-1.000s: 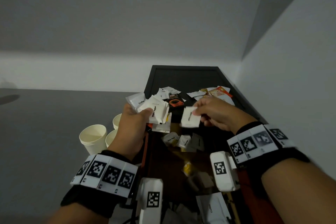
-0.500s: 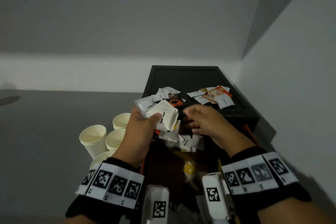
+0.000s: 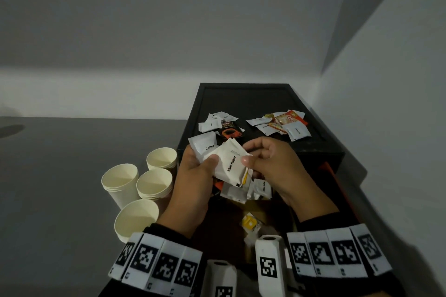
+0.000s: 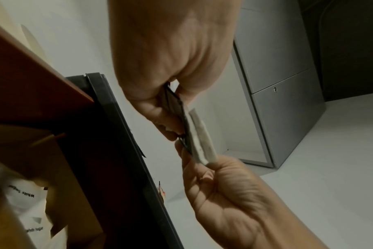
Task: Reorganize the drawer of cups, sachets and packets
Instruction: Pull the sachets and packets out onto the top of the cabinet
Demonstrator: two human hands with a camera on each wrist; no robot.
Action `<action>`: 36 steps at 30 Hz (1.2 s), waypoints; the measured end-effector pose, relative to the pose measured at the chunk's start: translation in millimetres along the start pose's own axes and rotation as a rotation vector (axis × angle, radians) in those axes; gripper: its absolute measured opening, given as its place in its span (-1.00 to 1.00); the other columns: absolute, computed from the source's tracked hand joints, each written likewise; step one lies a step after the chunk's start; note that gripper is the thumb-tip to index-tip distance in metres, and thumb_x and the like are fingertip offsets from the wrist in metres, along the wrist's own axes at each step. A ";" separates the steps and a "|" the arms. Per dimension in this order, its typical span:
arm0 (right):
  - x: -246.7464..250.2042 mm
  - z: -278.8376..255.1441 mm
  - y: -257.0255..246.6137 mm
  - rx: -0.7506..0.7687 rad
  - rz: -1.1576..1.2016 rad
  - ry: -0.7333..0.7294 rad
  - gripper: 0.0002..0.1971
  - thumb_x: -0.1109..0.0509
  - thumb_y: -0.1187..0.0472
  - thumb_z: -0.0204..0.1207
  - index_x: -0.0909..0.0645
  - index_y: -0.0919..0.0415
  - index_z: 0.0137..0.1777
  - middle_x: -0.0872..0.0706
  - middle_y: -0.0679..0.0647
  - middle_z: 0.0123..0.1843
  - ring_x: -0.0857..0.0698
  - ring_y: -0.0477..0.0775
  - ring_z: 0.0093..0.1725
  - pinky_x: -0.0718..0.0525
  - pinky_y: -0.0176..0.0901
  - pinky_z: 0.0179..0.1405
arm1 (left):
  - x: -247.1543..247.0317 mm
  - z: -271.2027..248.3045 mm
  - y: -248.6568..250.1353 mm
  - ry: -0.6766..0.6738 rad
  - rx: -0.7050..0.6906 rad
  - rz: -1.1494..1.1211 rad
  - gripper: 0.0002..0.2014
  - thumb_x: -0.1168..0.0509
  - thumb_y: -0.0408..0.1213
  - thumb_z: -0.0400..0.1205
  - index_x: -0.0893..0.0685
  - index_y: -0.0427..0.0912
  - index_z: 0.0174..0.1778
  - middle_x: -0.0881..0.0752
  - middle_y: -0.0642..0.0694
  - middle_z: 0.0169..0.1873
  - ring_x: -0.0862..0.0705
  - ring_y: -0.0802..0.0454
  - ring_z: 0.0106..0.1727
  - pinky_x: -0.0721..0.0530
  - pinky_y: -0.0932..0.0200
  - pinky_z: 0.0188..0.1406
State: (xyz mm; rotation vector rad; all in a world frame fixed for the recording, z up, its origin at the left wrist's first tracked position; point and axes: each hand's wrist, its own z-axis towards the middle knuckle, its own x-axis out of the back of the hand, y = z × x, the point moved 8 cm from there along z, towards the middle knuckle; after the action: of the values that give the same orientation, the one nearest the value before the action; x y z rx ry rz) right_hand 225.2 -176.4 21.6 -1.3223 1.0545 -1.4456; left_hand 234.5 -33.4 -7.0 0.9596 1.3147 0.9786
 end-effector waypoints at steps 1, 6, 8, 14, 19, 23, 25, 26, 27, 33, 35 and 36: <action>2.6 0.9 0.4 0.004 -0.003 0.031 -0.81 -0.44 0.36 0.48 -0.58 0.04 -0.10 -0.78 0.08 -0.17 -0.72 -0.06 -0.27 -0.67 -0.36 -0.33 | 0.7 0.5 -1.2 0.014 0.010 -0.019 -0.63 -0.12 -0.52 0.67 -0.49 -0.10 0.35 -0.71 -0.18 0.15 -0.73 -0.14 0.10 -0.74 -0.08 -0.07; -8.2 -2.8 -4.8 0.064 -0.123 0.006 -0.67 -0.55 0.27 0.38 -0.54 -0.09 0.02 -0.69 -0.05 -0.02 -0.71 -0.09 -0.08 -0.69 -0.23 -0.15 | 3.8 3.4 -5.2 0.063 0.030 -0.036 -0.61 -0.12 -0.55 0.65 -0.49 -0.11 0.35 -0.70 -0.25 0.13 -0.73 -0.22 0.07 -0.73 -0.16 -0.06; -19.2 -5.2 -1.7 0.038 -0.184 -0.054 -0.58 -0.59 0.21 0.32 -0.52 -0.09 0.11 -0.63 -0.10 0.10 -0.67 -0.10 0.03 -0.69 -0.28 -0.14 | 4.2 2.9 -6.7 0.069 0.027 -0.027 -0.61 -0.12 -0.56 0.64 -0.51 -0.09 0.31 -0.70 -0.26 0.11 -0.74 -0.21 0.05 -0.76 -0.10 -0.17; -17.0 -5.5 6.6 -0.039 -0.203 -0.042 -0.79 -0.49 0.23 0.44 -0.59 0.05 0.04 -0.72 -0.03 0.00 -0.70 -0.08 -0.03 -0.68 -0.21 -0.11 | 5.5 -0.8 -9.7 0.093 0.041 -0.067 -0.64 -0.07 -0.57 0.66 -0.51 0.00 0.16 -0.69 -0.05 -0.04 -0.72 -0.02 -0.07 -0.67 0.10 -0.37; 6.4 -2.7 13.3 -0.144 0.294 0.065 -0.89 -0.37 0.29 0.55 -0.61 0.06 0.00 -0.73 0.04 -0.03 -0.72 0.00 -0.05 -0.72 -0.17 -0.15 | 10.2 1.5 -6.5 0.120 0.029 -0.061 -0.61 -0.08 -0.58 0.66 -0.53 0.04 0.15 -0.71 -0.07 0.04 -0.72 -0.09 0.05 -0.68 0.07 -0.29; -5.7 -2.8 12.4 -0.126 0.267 -0.014 -0.88 -0.37 0.29 0.54 -0.65 0.05 -0.02 -0.78 0.04 -0.06 -0.76 0.02 -0.04 -0.74 -0.07 -0.05 | 6.4 1.7 -12.1 0.085 0.047 -0.043 -0.61 -0.11 -0.58 0.64 -0.51 -0.06 0.27 -0.71 -0.15 0.10 -0.73 -0.14 0.06 -0.70 0.08 -0.36; -11.1 -2.0 12.4 -0.084 0.089 0.005 -0.85 -0.39 0.29 0.53 -0.67 0.08 0.05 -0.78 0.03 -0.05 -0.75 0.01 -0.03 -0.72 -0.09 -0.05 | -0.5 0.2 -13.5 0.027 0.035 -0.039 -0.61 -0.14 -0.58 0.63 -0.53 -0.07 0.27 -0.73 -0.17 0.09 -0.76 -0.10 0.04 -0.73 0.15 -0.39; -10.9 -0.5 13.2 -0.069 0.057 0.032 -0.83 -0.40 0.30 0.53 -0.67 0.11 0.08 -0.77 0.04 -0.04 -0.74 0.00 -0.05 -0.71 -0.15 -0.10 | -3.0 -0.6 -13.2 -0.001 0.030 -0.037 -0.62 -0.16 -0.58 0.63 -0.54 -0.04 0.22 -0.75 -0.14 0.05 -0.77 -0.07 0.01 -0.73 0.17 -0.40; -9.4 0.8 14.6 -0.063 0.058 0.058 -0.82 -0.40 0.31 0.52 -0.66 0.13 0.09 -0.77 0.05 -0.04 -0.73 -0.02 -0.07 -0.68 -0.20 -0.16 | -4.2 -0.9 -14.2 -0.026 0.034 -0.034 -0.63 -0.18 -0.58 0.61 -0.54 -0.01 0.18 -0.76 -0.12 0.01 -0.78 -0.05 -0.03 -0.74 0.17 -0.39; 3.6 5.4 22.8 -0.063 0.136 0.217 -0.81 -0.40 0.33 0.53 -0.58 0.11 0.09 -0.72 0.06 0.03 -0.71 -0.05 -0.05 -0.69 -0.27 -0.23 | -8.8 -1.8 -19.2 -0.104 0.032 -0.008 -0.39 -0.35 -0.72 0.43 -0.47 -0.05 0.28 -0.74 -0.10 0.06 -0.77 -0.03 0.04 -0.78 0.02 -0.12; 7.0 5.7 24.2 -0.061 0.155 0.248 -0.73 -0.40 0.34 0.52 -0.55 0.10 0.18 -0.70 0.00 0.05 -0.69 -0.11 -0.04 -0.66 -0.36 -0.29 | -9.5 -1.6 -18.8 -0.096 0.018 0.000 -0.39 -0.34 -0.74 0.43 -0.48 -0.02 0.24 -0.73 -0.03 0.02 -0.76 0.04 -0.01 -0.77 0.17 -0.25; 7.6 6.3 25.0 -0.069 0.168 0.240 -0.71 -0.39 0.34 0.53 -0.56 0.11 0.22 -0.70 0.01 0.07 -0.70 -0.08 -0.01 -0.69 -0.31 -0.23 | -10.2 -1.3 -18.6 -0.095 0.016 0.007 -0.38 -0.34 -0.75 0.43 -0.47 -0.02 0.25 -0.72 -0.02 0.03 -0.75 0.05 -0.01 -0.77 0.21 -0.28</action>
State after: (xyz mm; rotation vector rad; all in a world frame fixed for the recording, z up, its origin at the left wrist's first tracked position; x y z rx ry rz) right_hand 232.7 -190.0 -0.3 -1.0961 1.3495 -1.4761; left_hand 233.6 -48.9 -21.5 1.0117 1.2419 0.9179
